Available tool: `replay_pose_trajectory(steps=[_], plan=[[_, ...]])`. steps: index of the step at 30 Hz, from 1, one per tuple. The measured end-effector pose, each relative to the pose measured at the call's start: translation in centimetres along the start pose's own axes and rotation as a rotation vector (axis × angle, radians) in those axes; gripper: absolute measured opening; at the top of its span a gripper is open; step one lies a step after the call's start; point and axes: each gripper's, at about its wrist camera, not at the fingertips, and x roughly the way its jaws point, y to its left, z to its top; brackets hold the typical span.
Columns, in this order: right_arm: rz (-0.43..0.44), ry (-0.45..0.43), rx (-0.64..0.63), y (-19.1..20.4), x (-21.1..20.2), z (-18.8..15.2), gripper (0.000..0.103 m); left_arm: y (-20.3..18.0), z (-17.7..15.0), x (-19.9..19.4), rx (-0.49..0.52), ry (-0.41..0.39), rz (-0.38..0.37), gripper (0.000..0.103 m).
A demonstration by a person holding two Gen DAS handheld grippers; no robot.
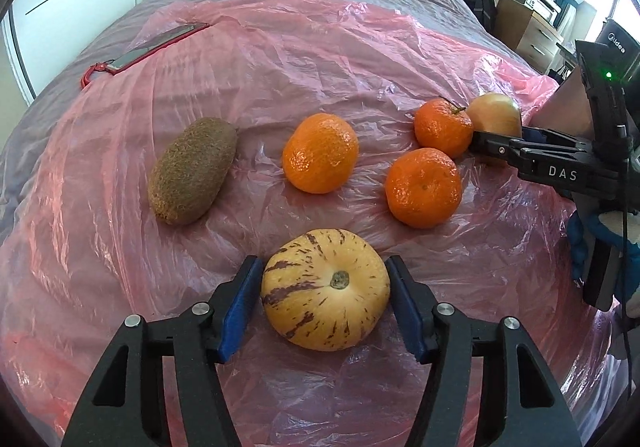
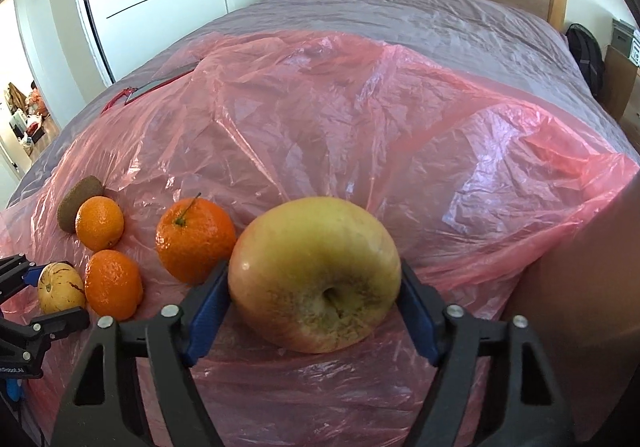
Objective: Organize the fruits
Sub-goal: 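Grasp the striped squash with the left tool while the right tool grasps the apple, then carry the striped squash and apple past the kettle to the green tray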
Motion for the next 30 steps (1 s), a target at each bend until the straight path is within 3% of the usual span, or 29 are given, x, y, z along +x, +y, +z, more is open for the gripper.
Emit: replay_pose_trajectory(steps=[2,15,23,30], plan=[[-0.002,-0.003,-0.007,0.1,0.1,-0.1,0.096,0.1,0.0,0.1,-0.004,0.0,-0.007,0.05],[0.005,-0.018,-0.01,0.4,-1.5,0.0,0.094,-0.4,-0.1,-1.0,0.0,-0.021,0.0,0.05],[0.032,-0.044,0.003,1.8,-4.9,-0.1,0.094,-0.8,-0.4,-3.3,-0.02,-0.049,-0.005,0.05],[0.085,-0.046,0.034,3.7,-9.0,-2.5,0.094,-1.2,-1.6,-6.3,-0.04,-0.074,-0.012,0.05]])
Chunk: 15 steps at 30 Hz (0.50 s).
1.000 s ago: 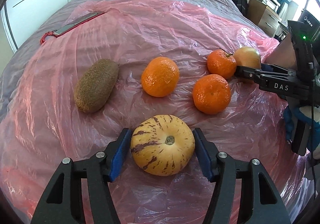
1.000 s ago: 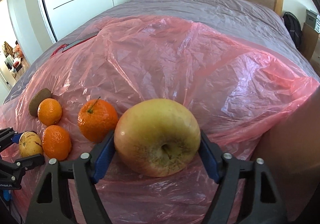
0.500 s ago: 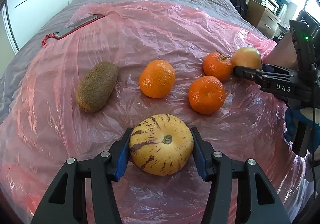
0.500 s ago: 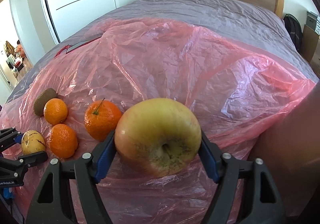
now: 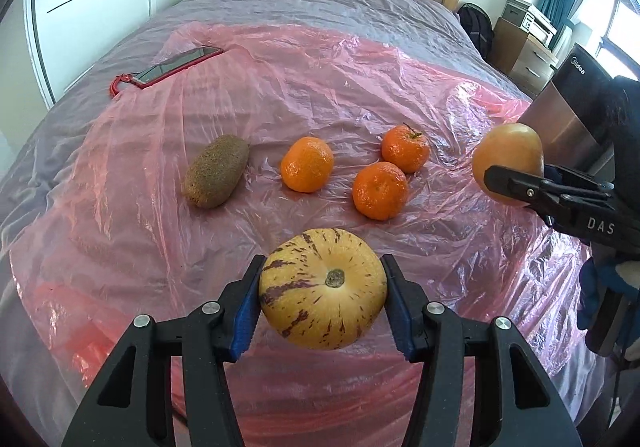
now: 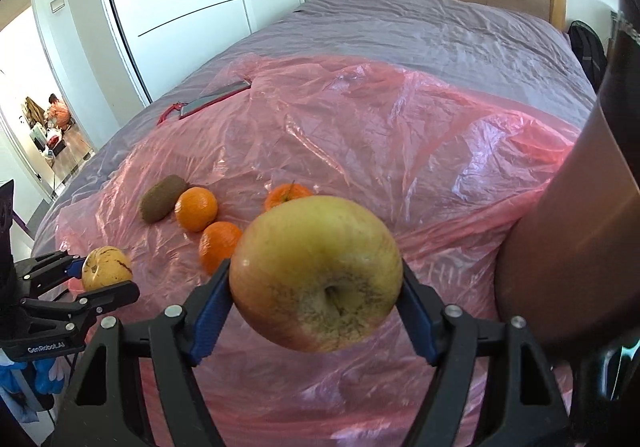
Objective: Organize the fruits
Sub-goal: 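Carry the striped squash and apple past the kettle to the green tray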
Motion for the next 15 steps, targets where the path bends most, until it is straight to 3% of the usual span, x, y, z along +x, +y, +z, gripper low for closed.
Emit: replay_pose_trajectory(steps=[8,15], plan=[[0.013,0.003,0.041,0.5,-5.3,-3.8,0.094,-1.5,-1.9,-3.3,0.005,-0.007,-0.009,0.05],[-0.025,-0.021,0.072,-1.2,-10.5,-6.9,0.094,-5.3,-3.1,-6.3,0.062,-0.022,-0.041,0.05]])
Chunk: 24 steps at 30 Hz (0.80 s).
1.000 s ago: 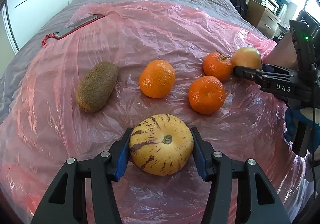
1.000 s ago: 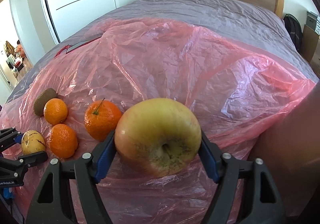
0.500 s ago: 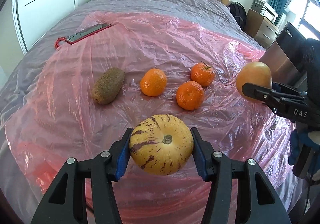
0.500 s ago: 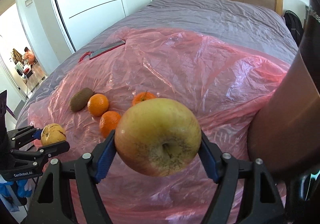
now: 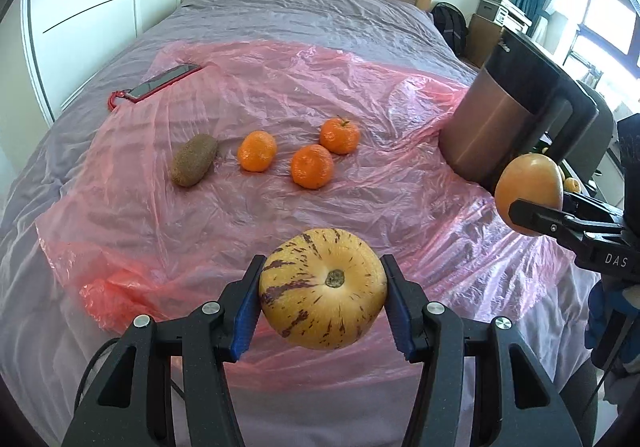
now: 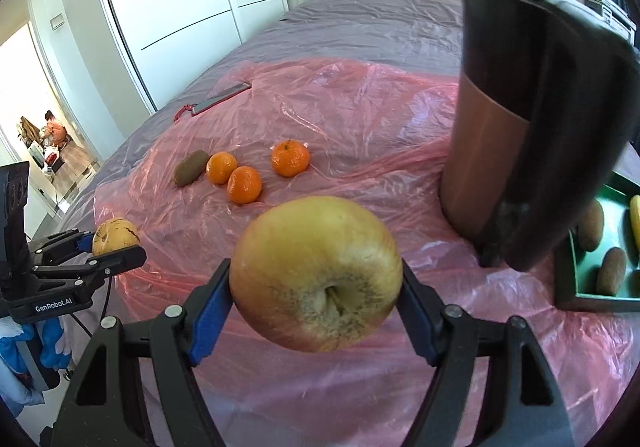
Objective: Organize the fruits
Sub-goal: 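Carry the striped squash and apple past the kettle to the green tray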
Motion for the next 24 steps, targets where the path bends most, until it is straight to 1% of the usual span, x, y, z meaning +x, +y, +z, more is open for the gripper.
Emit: replay_pose_trajectory(steps=[10,16,24], plan=[[-0.081,-0.055,0.083,-5.0,-6.9,-3.9,0.094,-9.2,0.0,-1.9,0.13,0.009,-0.1,0.05],[-0.139,-0.096,0.145,-9.2,-10.7,-5.8,0.094,-15.5,0.2,-1.8,0.209,0.03,-0.178,0.05],[-0.22,-0.132,0.22,-15.4,-14.3,-7.6,0.094,-23.0,1.6,-1.1,0.301,0.038,-0.251,0.05]])
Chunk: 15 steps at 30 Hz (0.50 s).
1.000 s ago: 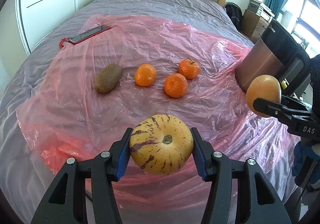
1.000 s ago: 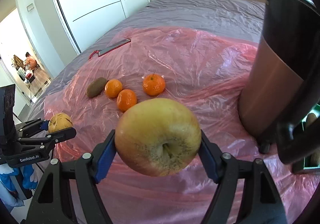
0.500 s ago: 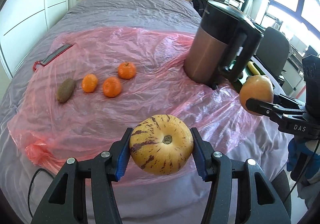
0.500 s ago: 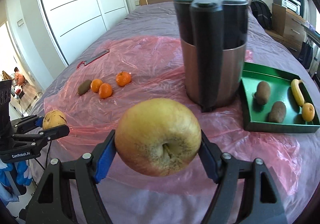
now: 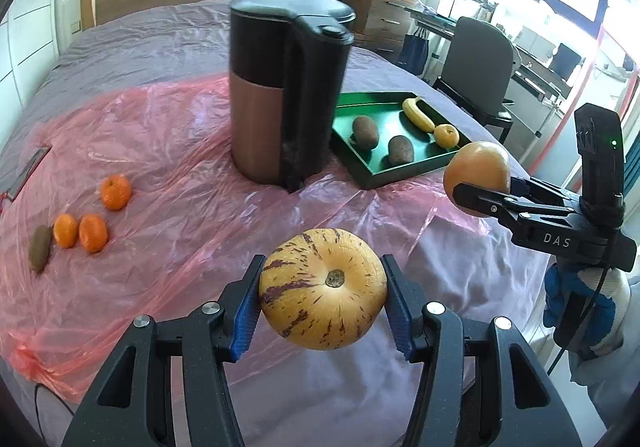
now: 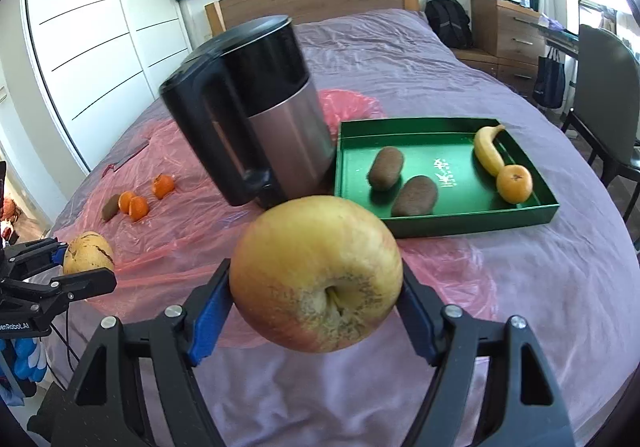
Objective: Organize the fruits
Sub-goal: 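Carry the striped squash and apple past the kettle to the green tray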
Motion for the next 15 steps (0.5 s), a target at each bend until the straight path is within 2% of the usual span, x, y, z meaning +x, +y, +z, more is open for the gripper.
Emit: replay_pose_trajectory(steps=[9,15], plan=[[-0.079,-0.054,0.041,-7.5,0.1,2.6,0.094,-6.9,5.9,4.5,0.11,-0.011,-0.052,0.05],[-0.11,-0.07,0.07,-11.1,2.2,4.3,0.095,-9.3,9.3,8.6,0.145,-0.009,-0.036,0.05]])
